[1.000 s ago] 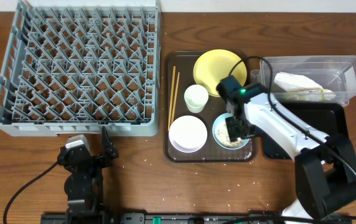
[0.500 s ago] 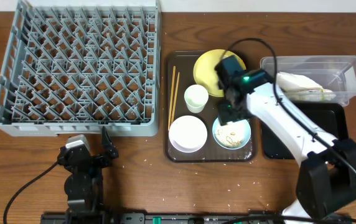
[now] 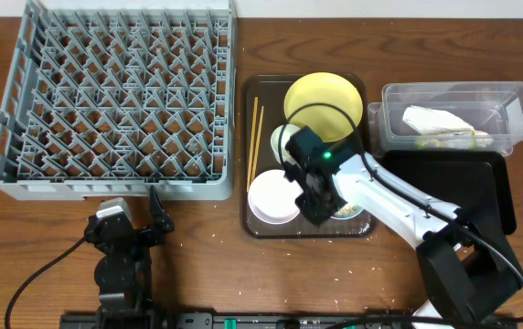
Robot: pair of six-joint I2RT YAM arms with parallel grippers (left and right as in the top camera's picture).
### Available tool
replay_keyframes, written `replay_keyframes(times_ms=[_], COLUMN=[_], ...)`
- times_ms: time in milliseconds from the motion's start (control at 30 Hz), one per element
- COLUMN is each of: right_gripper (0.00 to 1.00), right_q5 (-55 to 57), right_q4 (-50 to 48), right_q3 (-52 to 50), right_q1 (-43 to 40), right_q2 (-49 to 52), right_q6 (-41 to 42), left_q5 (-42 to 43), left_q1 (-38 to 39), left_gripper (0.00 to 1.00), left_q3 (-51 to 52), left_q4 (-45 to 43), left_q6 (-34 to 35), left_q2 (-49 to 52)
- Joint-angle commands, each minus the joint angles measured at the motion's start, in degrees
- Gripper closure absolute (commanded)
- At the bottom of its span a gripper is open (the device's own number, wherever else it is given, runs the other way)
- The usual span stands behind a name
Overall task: Sort waste into correct bins and load items into the dishwasher
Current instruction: 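Carry the blue bowl right over the black tray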
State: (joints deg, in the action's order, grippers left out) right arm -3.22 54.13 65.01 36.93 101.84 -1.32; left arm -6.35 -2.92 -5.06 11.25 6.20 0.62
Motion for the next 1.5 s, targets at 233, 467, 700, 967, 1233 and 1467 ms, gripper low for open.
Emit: replay_keyframes(times_ms=[233,467,700,967,1233,1467], right_gripper=[0.92,0.95,0.57,0.8,0.99,0.99], right_q5=[1.9,1.9,1.9,1.9,1.9,1.2], right_q4=[-5.1,-3.1,-3.3,-4.2,-4.5,1.6], right_q3=[-4.6,-1.1,-0.5,-0.5,-0.5,4.7], right_q1=[0.2,0.2,0.2,0.2,0.2,-0.4], right_q2=[-0.3,-0.3,-0.3,-0.3,-0.4,-4.4], right_q6=[-0.9,-0.9,0.5,0.5,0.5,2.4], left_q5=[-0.3,-0.3,-0.3,-0.3,-0.3,-0.3], left_q1=[-0.2,-0.2,-0.2,-0.2,-0.2,-0.2], left_gripper=[0.05,0.05,0.05,0.05,0.05,0.05], left_q3=[1.4,1.4,1.4,1.4,1.4,1.4], left_q4=[0.9,0.9,0.9,0.9,0.9,0.9], left_q6=[0.1,0.1,0.1,0.1,0.1,0.1], left_q2=[-0.3,-0.3,-0.3,-0.3,-0.3,-0.3])
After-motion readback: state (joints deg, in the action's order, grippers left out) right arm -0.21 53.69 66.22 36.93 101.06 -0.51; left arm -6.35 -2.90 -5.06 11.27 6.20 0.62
